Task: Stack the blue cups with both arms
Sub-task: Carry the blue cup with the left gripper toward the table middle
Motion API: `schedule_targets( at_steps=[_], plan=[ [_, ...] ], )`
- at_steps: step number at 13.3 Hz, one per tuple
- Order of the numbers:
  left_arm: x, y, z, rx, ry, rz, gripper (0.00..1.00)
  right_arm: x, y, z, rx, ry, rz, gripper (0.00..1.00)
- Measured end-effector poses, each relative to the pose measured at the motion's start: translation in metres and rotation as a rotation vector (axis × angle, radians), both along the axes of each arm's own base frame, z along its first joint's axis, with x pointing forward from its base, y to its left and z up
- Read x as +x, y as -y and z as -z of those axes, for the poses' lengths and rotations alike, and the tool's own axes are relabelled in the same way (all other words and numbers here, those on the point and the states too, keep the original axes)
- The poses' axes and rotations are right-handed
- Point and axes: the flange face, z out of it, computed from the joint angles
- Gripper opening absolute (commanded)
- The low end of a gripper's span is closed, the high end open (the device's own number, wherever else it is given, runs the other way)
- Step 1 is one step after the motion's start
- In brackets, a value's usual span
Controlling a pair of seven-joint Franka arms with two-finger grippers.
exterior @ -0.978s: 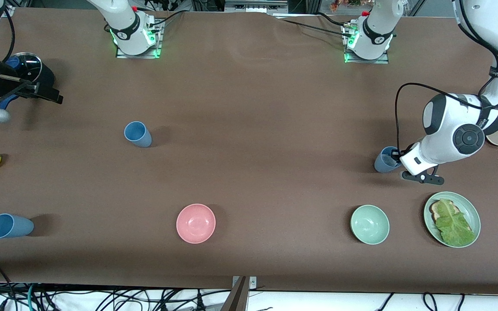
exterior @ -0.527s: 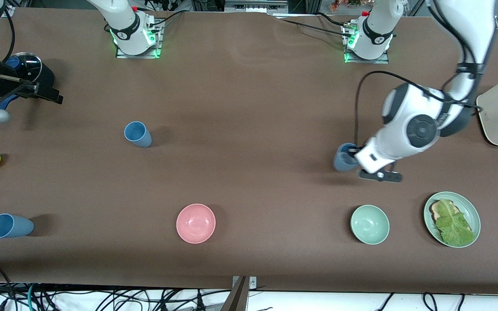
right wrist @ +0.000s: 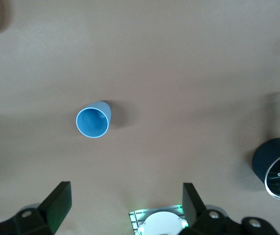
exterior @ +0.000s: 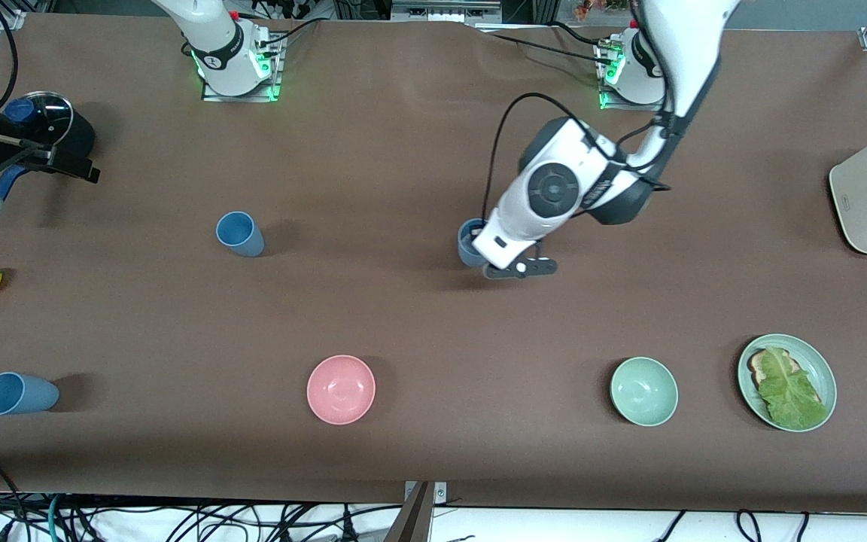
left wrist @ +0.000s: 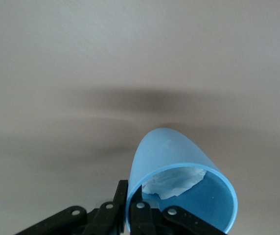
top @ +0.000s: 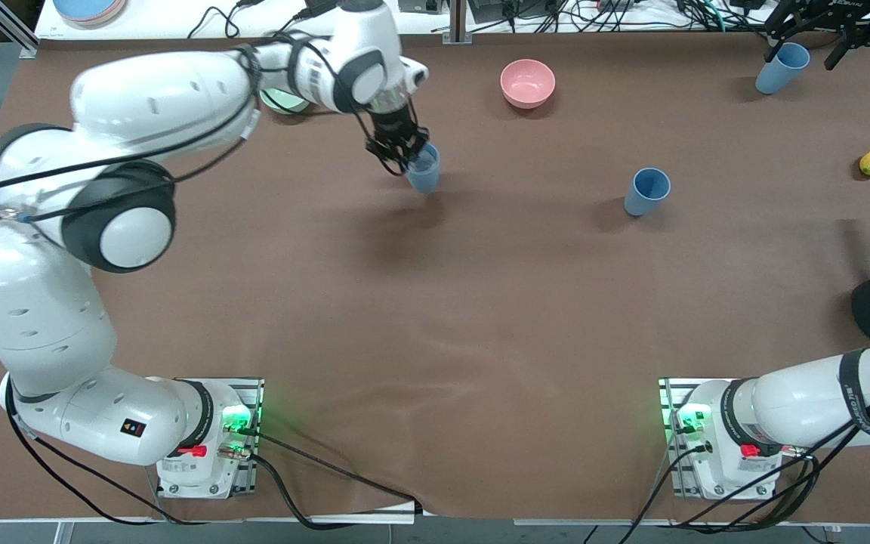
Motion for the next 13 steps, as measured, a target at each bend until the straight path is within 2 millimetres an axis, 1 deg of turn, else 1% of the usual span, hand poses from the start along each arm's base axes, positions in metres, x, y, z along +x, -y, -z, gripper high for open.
schedule_targets(
  at_steps=[1, 3, 4, 5, 6, 7, 9, 11, 12, 13],
  plan=[
    [-0.006, 0.010, 0.015, -0.002, -0.006, 0.002, 0.00, 0.000, 0.000, 0.001, 0.000, -0.003, 0.000, 1.00],
    [-0.013, 0.022, 0.045, -0.007, -0.018, 0.010, 0.00, 0.001, 0.003, 0.003, -0.001, -0.006, 0.005, 1.00],
    [-0.013, 0.026, 0.045, -0.011, -0.016, 0.013, 0.00, 0.001, 0.005, 0.003, -0.001, -0.006, 0.010, 1.00],
    [-0.013, 0.028, 0.046, -0.013, -0.016, 0.015, 0.43, 0.001, 0.007, 0.003, -0.001, -0.007, 0.013, 1.00],
    [-0.013, 0.030, 0.046, -0.016, -0.012, 0.015, 0.95, 0.001, 0.009, 0.004, -0.001, -0.009, 0.018, 1.00],
    [-0.011, 0.032, 0.045, -0.021, -0.007, 0.012, 1.00, 0.001, 0.012, 0.004, -0.001, -0.011, 0.021, 1.00],
    [-0.006, 0.034, 0.038, -0.029, 0.007, -0.009, 1.00, 0.001, 0.013, 0.005, -0.001, -0.013, 0.021, 1.00],
    [0.000, 0.036, 0.024, -0.035, 0.020, -0.027, 1.00, 0.003, 0.006, 0.011, 0.000, -0.023, 0.002, 1.00],
    [0.001, 0.036, 0.013, -0.033, 0.020, -0.026, 1.00, 0.007, 0.000, 0.020, 0.001, -0.040, -0.018, 1.00],
    [0.002, 0.034, -0.004, -0.024, 0.018, -0.021, 1.00, 0.014, -0.009, 0.036, -0.001, -0.062, -0.038, 1.00]
  ],
)
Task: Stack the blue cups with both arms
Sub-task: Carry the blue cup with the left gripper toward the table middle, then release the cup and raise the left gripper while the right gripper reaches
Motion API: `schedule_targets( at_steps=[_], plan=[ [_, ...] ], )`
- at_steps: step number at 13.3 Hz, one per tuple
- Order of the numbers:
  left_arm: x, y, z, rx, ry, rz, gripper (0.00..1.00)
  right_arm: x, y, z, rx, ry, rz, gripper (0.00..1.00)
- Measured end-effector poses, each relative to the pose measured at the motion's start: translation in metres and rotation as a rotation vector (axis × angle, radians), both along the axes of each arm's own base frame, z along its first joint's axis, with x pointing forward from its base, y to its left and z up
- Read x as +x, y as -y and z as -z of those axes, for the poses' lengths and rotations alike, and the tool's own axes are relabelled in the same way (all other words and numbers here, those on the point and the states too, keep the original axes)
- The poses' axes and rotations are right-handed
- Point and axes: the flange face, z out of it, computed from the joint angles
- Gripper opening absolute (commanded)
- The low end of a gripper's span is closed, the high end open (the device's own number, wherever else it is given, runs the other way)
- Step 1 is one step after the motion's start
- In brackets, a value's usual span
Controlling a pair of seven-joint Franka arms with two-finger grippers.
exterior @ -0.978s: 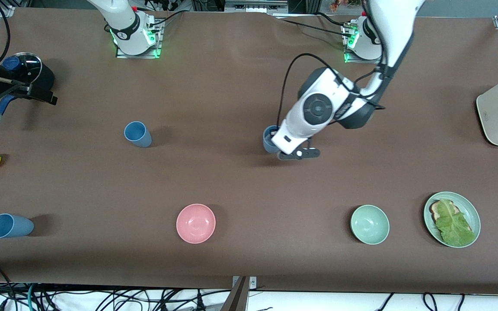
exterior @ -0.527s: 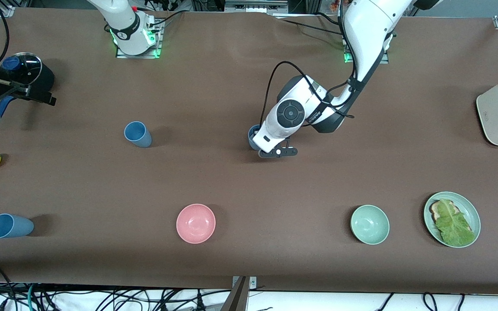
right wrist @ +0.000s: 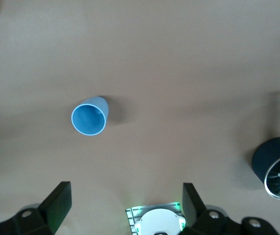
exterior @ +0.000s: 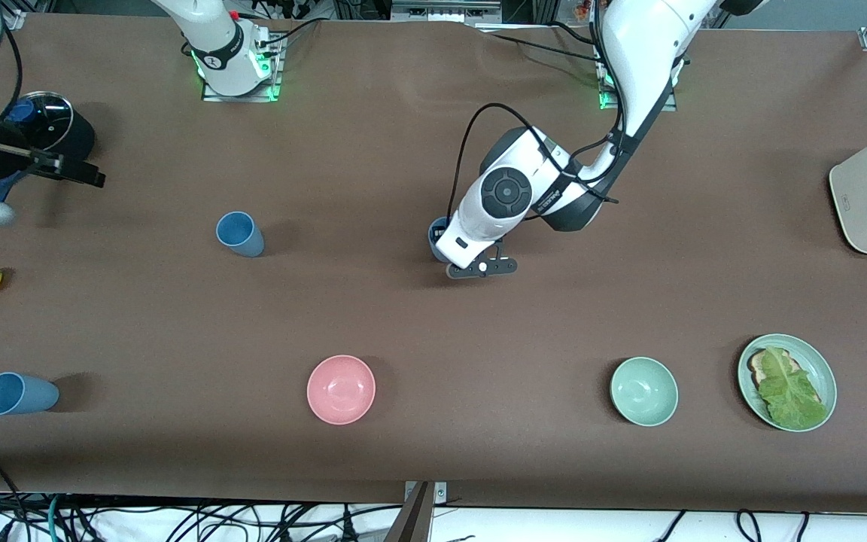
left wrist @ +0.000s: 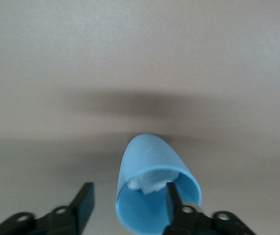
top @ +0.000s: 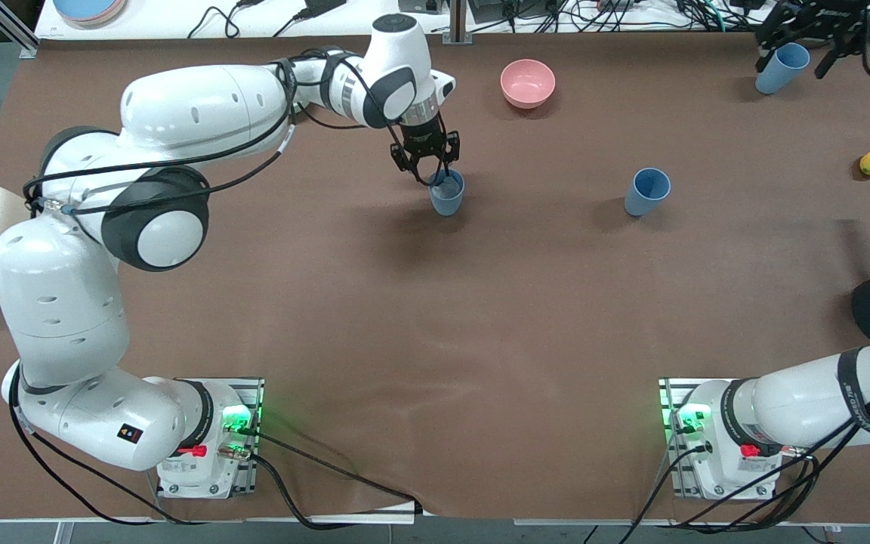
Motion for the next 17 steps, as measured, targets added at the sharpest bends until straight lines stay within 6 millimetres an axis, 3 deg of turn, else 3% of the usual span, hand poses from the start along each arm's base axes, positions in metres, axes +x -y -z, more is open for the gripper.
schedule_targets(
  at_steps=[3, 6, 11, 14, 17],
  plan=[
    [0.009, -0.028, -0.057, 0.043, 0.012, -0.014, 1.00, 0.026, -0.034, 0.062, -0.014, -0.035, -0.054, 1.00],
    [0.040, -0.094, -0.111, 0.137, 0.070, 0.040, 1.00, 0.035, -0.062, 0.122, -0.022, -0.019, -0.099, 1.00],
    [0.088, -0.223, -0.196, 0.132, 0.064, 0.189, 1.00, 0.014, -0.097, 0.183, 0.005, 0.012, -0.249, 1.00],
    [0.087, -0.299, -0.252, 0.127, 0.097, 0.215, 1.00, -0.013, -0.092, 0.211, 0.041, 0.056, -0.372, 1.00],
    [0.071, -0.338, -0.292, 0.151, 0.140, 0.207, 1.00, -0.037, -0.063, 0.234, 0.062, 0.081, -0.417, 1.00]
  ],
)
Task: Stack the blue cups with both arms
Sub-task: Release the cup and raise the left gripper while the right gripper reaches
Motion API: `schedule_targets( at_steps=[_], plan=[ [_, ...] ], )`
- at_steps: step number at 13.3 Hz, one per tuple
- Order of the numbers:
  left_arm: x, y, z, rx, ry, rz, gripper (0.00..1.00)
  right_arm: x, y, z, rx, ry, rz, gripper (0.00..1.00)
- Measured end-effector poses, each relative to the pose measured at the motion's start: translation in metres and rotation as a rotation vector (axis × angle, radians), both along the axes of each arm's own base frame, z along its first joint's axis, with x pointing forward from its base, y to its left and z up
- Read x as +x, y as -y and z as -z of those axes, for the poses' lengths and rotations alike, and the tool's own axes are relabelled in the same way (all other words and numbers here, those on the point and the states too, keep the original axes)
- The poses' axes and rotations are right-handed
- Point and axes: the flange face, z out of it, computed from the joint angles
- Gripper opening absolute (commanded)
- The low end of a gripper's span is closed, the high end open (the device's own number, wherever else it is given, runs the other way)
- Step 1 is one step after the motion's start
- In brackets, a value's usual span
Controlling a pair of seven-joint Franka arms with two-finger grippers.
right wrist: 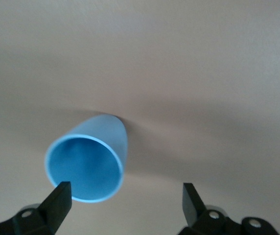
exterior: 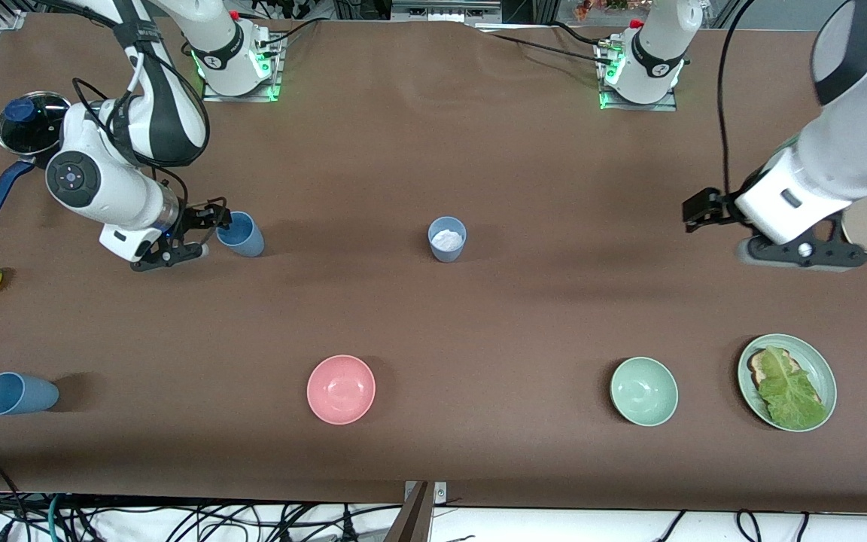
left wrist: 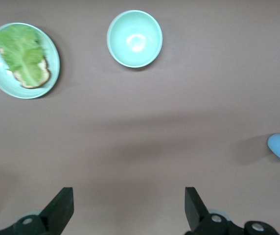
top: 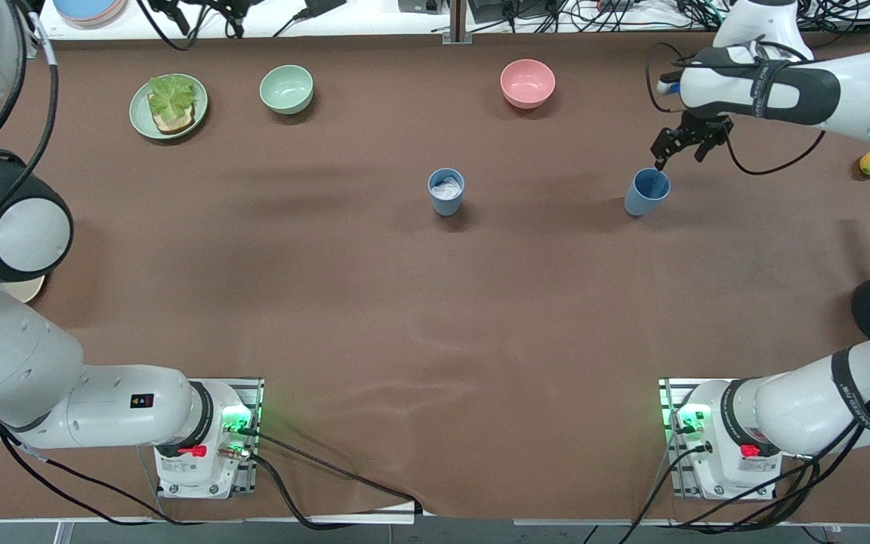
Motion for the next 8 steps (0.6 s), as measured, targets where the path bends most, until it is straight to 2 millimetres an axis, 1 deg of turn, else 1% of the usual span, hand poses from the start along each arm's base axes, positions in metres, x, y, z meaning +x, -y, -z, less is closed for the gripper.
schedule_targets(
  at_steps=[1, 2, 4, 5, 6, 7, 8],
  plan=[
    [-0.004, -0.006, -0.001, 0.007, 0.018, -0.011, 1.00, -0.003, 0.005, 0.004, 0.001, -0.001, 0.001, 0.98],
    [-0.009, -0.008, 0.004, -0.002, 0.039, -0.021, 1.00, -0.003, 0.006, 0.005, 0.002, 0.005, 0.000, 0.94],
    [-0.028, -0.014, 0.018, -0.027, 0.058, -0.041, 1.00, -0.002, 0.005, 0.012, 0.002, 0.022, -0.002, 0.84],
    [-0.037, -0.020, 0.019, -0.032, 0.059, -0.052, 1.00, -0.002, 0.004, 0.017, 0.002, 0.029, -0.002, 0.77],
    [-0.045, -0.024, 0.016, -0.032, 0.058, -0.059, 1.00, -0.001, 0.004, 0.023, 0.001, 0.030, -0.002, 0.75],
    [-0.050, -0.027, 0.014, -0.030, 0.054, -0.064, 1.00, 0.000, 0.004, 0.028, -0.001, 0.031, -0.002, 0.71],
    [-0.053, -0.032, 0.013, -0.027, 0.045, -0.072, 1.00, 0.001, 0.004, 0.033, -0.002, 0.034, -0.003, 0.62]
  ],
)
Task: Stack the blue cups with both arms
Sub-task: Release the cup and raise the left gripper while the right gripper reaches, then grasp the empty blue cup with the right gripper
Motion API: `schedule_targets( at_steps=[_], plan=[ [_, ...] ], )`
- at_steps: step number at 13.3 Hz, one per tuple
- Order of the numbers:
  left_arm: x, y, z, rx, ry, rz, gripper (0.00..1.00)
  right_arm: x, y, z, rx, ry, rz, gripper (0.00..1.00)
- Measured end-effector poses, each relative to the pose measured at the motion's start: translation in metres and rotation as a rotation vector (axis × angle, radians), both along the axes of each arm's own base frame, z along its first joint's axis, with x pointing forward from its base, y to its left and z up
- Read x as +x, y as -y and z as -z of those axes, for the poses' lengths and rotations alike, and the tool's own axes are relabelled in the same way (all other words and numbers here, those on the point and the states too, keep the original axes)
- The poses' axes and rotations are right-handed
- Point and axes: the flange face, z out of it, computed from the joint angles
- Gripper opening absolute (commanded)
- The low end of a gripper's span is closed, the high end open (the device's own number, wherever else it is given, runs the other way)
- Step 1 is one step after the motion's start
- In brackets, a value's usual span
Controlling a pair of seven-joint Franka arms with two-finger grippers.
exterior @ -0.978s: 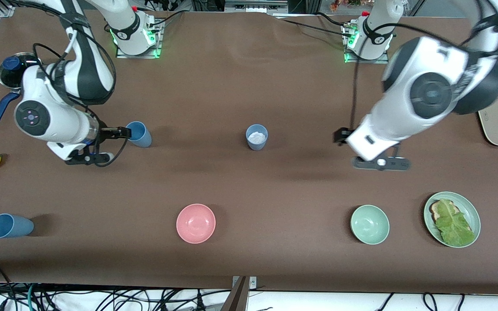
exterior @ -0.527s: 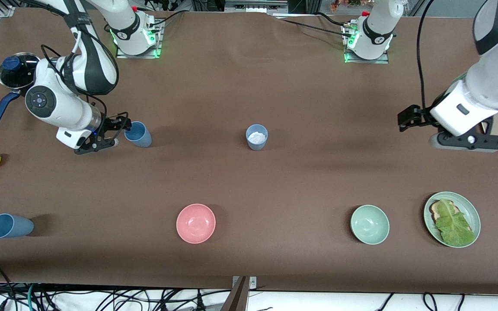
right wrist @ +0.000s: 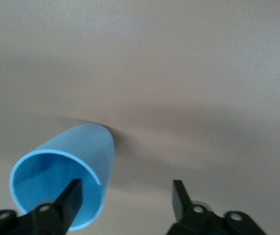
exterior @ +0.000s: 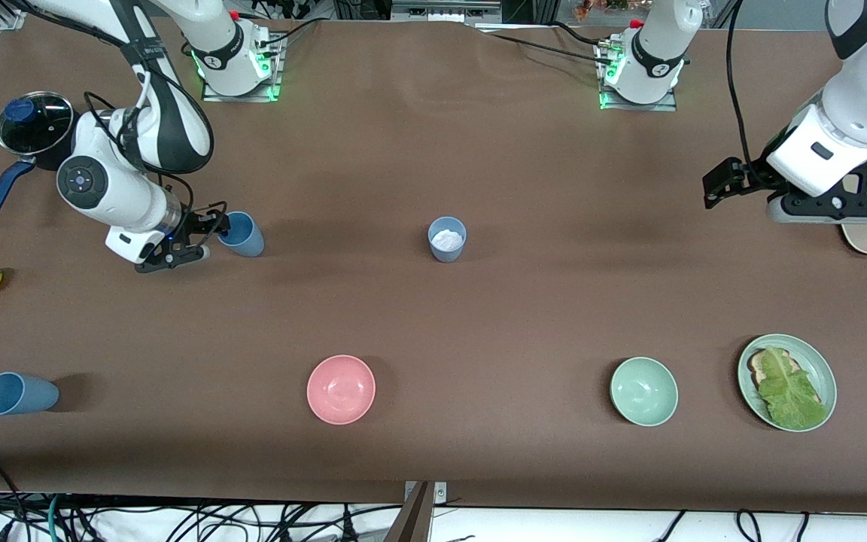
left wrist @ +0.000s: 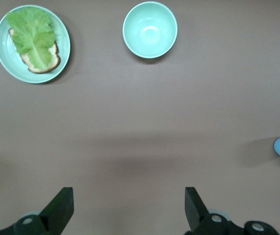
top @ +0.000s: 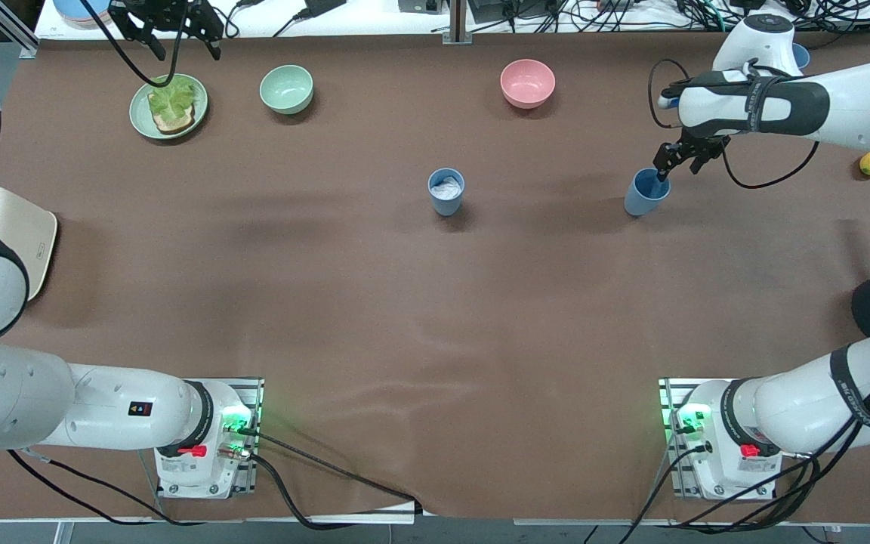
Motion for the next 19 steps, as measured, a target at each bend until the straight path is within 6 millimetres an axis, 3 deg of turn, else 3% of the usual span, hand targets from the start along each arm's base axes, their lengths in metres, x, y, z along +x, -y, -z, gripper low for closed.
schedule_targets(
  at_steps=[3, 4, 5, 8, 10, 14, 16, 19],
  plan=[
    [-0.004, -0.008, 0.002, 0.004, -0.038, -0.014, 1.00, 0.000, 0.000, 0.009, -0.003, -0.008, 0.003, 0.23],
    [-0.004, -0.008, 0.003, 0.005, -0.039, -0.014, 1.00, 0.000, -0.001, 0.009, -0.004, -0.007, 0.013, 0.04],
    [-0.004, -0.009, 0.003, 0.005, -0.039, -0.014, 1.00, 0.000, -0.004, 0.009, -0.006, -0.007, 0.030, 0.00],
    [-0.004, -0.010, 0.002, 0.004, -0.038, -0.016, 1.00, -0.003, -0.034, 0.005, -0.013, -0.006, 0.102, 0.00],
    [-0.005, -0.009, 0.000, 0.004, -0.037, -0.015, 1.00, 0.004, -0.050, -0.012, -0.010, -0.009, 0.115, 0.00],
    [-0.009, -0.008, -0.006, 0.007, -0.055, -0.013, 1.00, 0.036, -0.080, -0.100, 0.063, -0.037, 0.193, 0.00],
    [-0.009, -0.009, -0.008, 0.007, -0.055, -0.014, 1.00, 0.036, -0.124, -0.128, 0.065, -0.030, 0.231, 0.00],
    [-0.009, -0.008, -0.009, 0.007, -0.055, -0.013, 1.00, 0.013, -0.229, -0.146, 0.039, -0.024, 0.300, 0.00]
  ],
)
